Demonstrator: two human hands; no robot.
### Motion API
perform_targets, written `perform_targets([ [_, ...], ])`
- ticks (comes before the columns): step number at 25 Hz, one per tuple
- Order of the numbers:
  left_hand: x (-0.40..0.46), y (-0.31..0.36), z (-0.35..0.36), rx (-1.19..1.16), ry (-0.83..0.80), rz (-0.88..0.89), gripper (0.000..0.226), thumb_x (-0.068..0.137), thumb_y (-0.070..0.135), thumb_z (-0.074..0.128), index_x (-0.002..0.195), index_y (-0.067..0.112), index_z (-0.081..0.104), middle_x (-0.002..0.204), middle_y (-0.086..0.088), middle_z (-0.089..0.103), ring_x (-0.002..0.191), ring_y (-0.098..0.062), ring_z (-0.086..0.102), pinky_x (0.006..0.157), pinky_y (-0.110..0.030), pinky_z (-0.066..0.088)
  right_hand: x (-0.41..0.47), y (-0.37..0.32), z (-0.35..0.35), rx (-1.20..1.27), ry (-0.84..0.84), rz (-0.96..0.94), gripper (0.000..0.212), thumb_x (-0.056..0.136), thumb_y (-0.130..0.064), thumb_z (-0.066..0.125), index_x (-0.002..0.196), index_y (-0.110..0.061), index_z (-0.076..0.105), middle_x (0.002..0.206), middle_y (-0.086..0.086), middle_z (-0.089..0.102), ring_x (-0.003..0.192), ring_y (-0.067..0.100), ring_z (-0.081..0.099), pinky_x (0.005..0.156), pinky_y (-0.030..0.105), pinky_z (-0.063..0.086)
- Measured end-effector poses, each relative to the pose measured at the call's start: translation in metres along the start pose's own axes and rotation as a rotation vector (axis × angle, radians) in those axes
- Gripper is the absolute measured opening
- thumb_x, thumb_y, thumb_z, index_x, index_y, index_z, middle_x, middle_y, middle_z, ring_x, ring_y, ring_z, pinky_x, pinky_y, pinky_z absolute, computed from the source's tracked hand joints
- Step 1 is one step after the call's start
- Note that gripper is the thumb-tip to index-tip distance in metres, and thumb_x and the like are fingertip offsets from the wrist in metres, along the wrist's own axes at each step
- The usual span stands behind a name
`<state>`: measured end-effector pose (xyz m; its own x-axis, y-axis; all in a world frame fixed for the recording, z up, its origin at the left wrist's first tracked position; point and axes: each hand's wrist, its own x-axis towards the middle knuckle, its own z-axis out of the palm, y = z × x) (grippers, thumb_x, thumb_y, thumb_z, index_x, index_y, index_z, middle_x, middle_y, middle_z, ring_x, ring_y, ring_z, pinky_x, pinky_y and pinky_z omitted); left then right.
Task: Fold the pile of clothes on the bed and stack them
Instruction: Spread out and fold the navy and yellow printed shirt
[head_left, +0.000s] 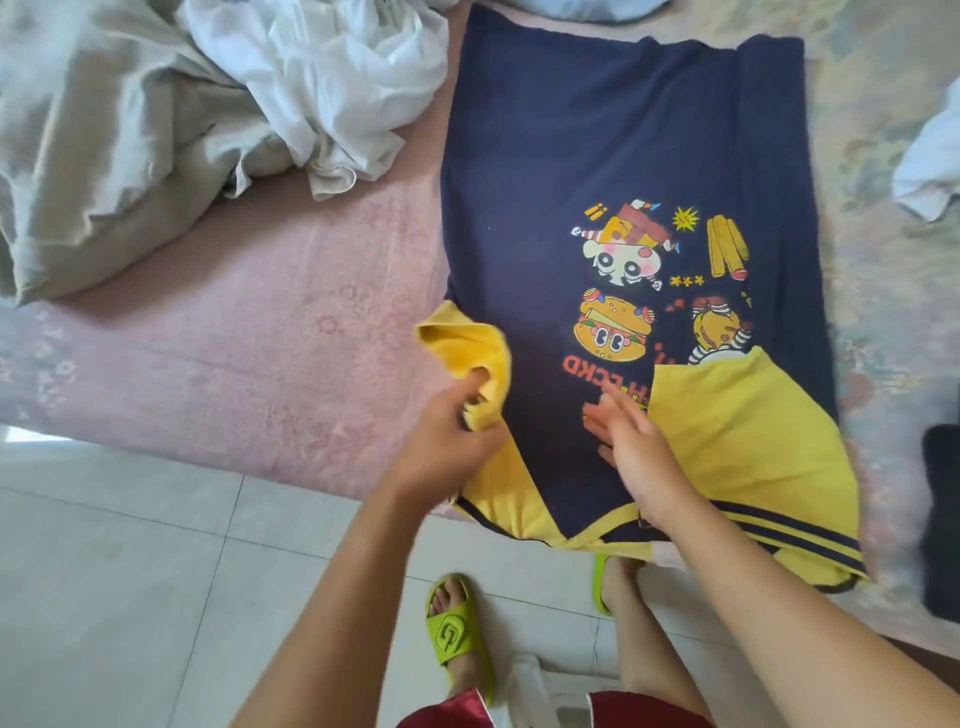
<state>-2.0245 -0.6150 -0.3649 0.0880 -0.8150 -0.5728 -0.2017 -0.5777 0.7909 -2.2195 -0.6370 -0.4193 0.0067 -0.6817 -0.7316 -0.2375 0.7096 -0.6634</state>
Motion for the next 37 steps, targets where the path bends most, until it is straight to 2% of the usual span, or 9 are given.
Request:
perform_targets([
  [3,0.0,0.0,0.085,0.522,-0.266,0.2,0.074,0.088,0.005,0.053,0.151,0.024,0.019,0.116,-0.002,0.049,0.104,-0.026,0.052,0.08,-0.03,0.04,0.018,-0.012,-0.037,0.226,-0.041,0.116,0.049,0.093,-0.06,0.04,0.119,-0.024,0.061,0.118,0.0,0.067,0.11,0.017,0.061,0.1,0.04,0.044],
  [6,0.001,-0.029,0.144,0.962,-0.25,0.299,0.082,0.084,0.011,0.059,0.151,0.02,0.012,0.12,-0.008,0.049,0.102,-0.029,0.055,0.071,-0.036,0.039,0.033,-0.004,-0.055,-0.034,-0.002,0.135,0.06,0.081,-0.069,0.052,0.105,-0.015,0.055,0.108,-0.005,0.059,0.105,0.012,0.052,0.099,0.035,0.04],
  [10,-0.002,-0.062,0.172,1.049,-0.164,0.505,0.096,0.034,0.018,0.086,0.12,0.016,0.044,0.074,0.005,0.056,0.059,-0.014,0.052,0.046,-0.025,0.036,0.051,-0.002,-0.055,-0.249,0.214,-0.047,0.032,0.092,-0.028,0.061,0.071,-0.011,0.044,0.063,-0.001,0.04,0.059,0.014,0.036,0.052,0.024,0.031],
  [14,0.004,-0.075,0.185,1.078,-0.246,0.599,0.097,0.025,0.019,0.086,0.113,0.016,0.045,0.076,0.005,0.055,0.059,-0.013,0.049,0.047,-0.023,0.035,0.062,0.009,-0.06,-0.461,0.399,-0.05,0.019,0.097,-0.025,0.051,0.087,-0.009,0.047,0.068,-0.003,0.043,0.067,0.021,0.043,0.061,0.032,0.031],
  [20,-0.004,-0.1,0.159,0.895,-0.319,0.822,0.058,0.077,0.028,0.064,0.131,0.014,0.046,0.109,-0.001,0.062,0.097,-0.018,0.058,0.084,-0.03,0.05,0.063,0.026,-0.063,-0.535,0.424,-0.124,0.024,0.1,-0.032,0.045,0.087,-0.012,0.043,0.065,-0.004,0.042,0.069,0.024,0.045,0.051,0.033,0.027],
  [24,0.027,-0.082,0.113,1.085,0.016,0.702,0.057,0.098,0.034,0.032,0.146,0.005,0.028,0.152,-0.015,0.033,0.142,-0.029,0.028,0.114,-0.046,0.021,0.067,0.024,-0.062,-0.798,0.546,-0.381,0.023,0.095,-0.018,0.053,0.114,-0.005,0.053,0.105,0.013,0.06,0.102,0.034,0.055,0.077,0.041,0.045],
  [28,0.036,-0.121,0.093,1.263,-0.068,0.516,0.064,0.099,0.046,0.025,0.145,0.004,0.035,0.154,-0.018,0.025,0.144,-0.032,0.021,0.114,-0.047,0.02,0.076,0.041,-0.048,-1.321,0.336,-0.817,0.057,0.095,-0.03,0.033,0.147,-0.006,0.025,0.151,0.02,0.029,0.14,0.032,0.025,0.112,0.044,0.023],
  [32,0.014,-0.147,0.089,1.229,-0.122,0.567,0.062,0.1,0.049,0.023,0.146,0.009,0.037,0.155,-0.015,0.024,0.145,-0.03,0.018,0.115,-0.047,0.019,0.08,0.072,-0.058,-1.507,0.179,-0.731,0.064,0.099,-0.053,0.007,0.152,-0.017,0.014,0.157,0.015,0.017,0.145,0.028,0.013,0.118,0.041,0.004],
  [37,0.083,-0.07,0.086,0.949,0.153,0.639,0.061,0.102,0.041,0.02,0.145,0.0,0.03,0.154,-0.019,0.024,0.144,-0.03,0.021,0.118,-0.043,0.015,0.092,0.042,-0.051,-1.381,0.206,-0.76,0.06,0.101,-0.049,0.011,0.149,-0.014,0.024,0.154,0.012,0.027,0.143,0.024,0.022,0.116,0.047,0.015],
])
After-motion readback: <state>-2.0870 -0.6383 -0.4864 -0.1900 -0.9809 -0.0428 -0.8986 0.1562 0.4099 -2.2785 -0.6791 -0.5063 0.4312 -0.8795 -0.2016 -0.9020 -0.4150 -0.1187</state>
